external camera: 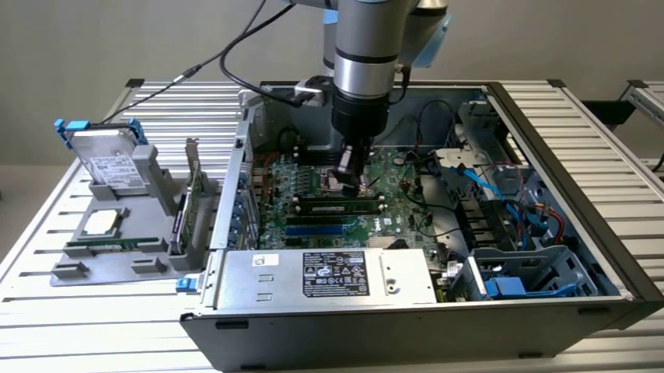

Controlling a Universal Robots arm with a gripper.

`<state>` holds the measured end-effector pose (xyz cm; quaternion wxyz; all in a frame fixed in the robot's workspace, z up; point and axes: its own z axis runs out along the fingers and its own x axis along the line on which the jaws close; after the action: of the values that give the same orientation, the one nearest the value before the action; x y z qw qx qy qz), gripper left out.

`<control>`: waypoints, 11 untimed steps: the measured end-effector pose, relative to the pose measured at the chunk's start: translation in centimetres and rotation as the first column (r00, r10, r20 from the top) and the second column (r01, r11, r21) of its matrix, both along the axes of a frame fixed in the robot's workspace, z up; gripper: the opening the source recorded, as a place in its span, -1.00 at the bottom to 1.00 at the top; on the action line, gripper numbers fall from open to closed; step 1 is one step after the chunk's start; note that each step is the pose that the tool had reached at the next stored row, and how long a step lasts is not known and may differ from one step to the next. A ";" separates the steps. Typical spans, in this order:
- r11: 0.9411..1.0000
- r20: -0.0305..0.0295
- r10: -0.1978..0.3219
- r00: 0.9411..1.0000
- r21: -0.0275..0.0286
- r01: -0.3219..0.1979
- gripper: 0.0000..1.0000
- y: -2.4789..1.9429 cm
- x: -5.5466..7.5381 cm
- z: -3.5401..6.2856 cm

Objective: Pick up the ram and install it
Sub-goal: 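Press down the ram until it locks into place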

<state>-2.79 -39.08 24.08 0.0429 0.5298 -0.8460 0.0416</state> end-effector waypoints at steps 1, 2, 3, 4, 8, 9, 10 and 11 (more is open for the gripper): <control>1.000 0.002 -0.013 1.000 0.000 0.013 -0.80 0.00 0.0 0.00; 1.000 0.003 -0.025 1.000 0.000 0.025 -0.80 0.00 0.0 0.00; 0.999 0.005 -0.038 0.999 0.000 0.038 -0.80 0.00 0.0 0.00; 0.999 0.007 -0.051 0.999 0.000 0.051 -0.80 0.00 0.0 0.00; 0.995 0.011 -0.104 0.995 0.000 0.104 -0.80 0.00 0.0 0.01; 0.993 0.012 -0.118 0.993 0.000 0.118 -0.80 0.00 0.0 0.01; 0.991 0.013 -0.131 0.991 0.001 0.131 -0.80 0.00 0.0 0.00; 0.989 0.014 -0.145 0.989 0.001 0.145 -0.80 0.00 0.0 0.00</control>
<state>-2.79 -39.08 24.08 0.0399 0.4668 -0.8825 0.0422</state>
